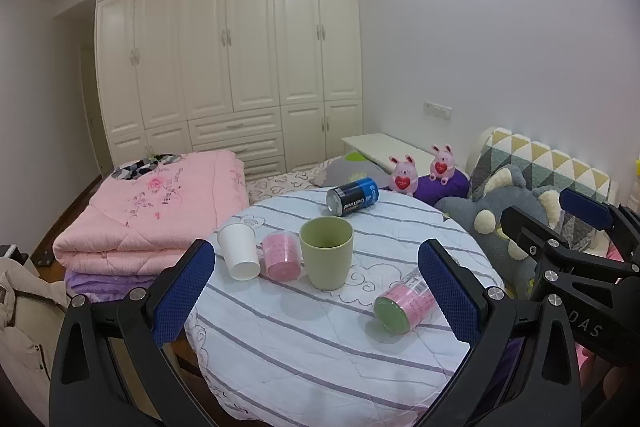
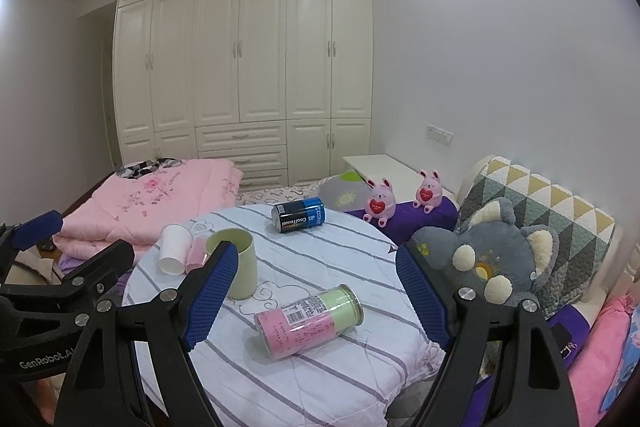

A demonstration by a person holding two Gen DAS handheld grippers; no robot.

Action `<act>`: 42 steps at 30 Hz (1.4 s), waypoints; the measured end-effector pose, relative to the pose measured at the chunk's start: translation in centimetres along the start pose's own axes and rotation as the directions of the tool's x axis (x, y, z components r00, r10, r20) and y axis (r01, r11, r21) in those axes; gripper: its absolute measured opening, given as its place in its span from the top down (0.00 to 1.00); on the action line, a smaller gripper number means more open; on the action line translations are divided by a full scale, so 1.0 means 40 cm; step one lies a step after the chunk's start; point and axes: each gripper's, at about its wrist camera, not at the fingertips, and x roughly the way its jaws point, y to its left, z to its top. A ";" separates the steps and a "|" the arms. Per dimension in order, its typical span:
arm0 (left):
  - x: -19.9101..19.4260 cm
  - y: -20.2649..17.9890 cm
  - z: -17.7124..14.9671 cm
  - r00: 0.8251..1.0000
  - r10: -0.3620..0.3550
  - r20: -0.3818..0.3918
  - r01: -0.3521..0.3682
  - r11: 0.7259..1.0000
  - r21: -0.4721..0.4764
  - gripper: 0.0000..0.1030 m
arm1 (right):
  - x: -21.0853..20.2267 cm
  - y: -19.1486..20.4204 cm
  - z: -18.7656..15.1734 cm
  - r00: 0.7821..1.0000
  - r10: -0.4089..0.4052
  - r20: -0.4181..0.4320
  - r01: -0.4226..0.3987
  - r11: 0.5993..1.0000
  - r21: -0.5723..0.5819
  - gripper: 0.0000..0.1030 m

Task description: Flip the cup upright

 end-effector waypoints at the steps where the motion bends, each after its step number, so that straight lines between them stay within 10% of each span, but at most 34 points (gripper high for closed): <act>1: -0.001 0.001 0.000 1.000 -0.001 0.000 0.001 1.000 -0.003 0.00 | -0.003 -0.002 -0.002 1.000 -0.001 0.002 0.001 1.000 0.000 0.20; 42: 0.064 -0.028 -0.014 1.000 -0.015 0.003 0.015 1.000 -0.008 0.00 | 0.035 -0.021 -0.014 0.999 -0.021 -0.038 0.021 1.000 0.008 0.20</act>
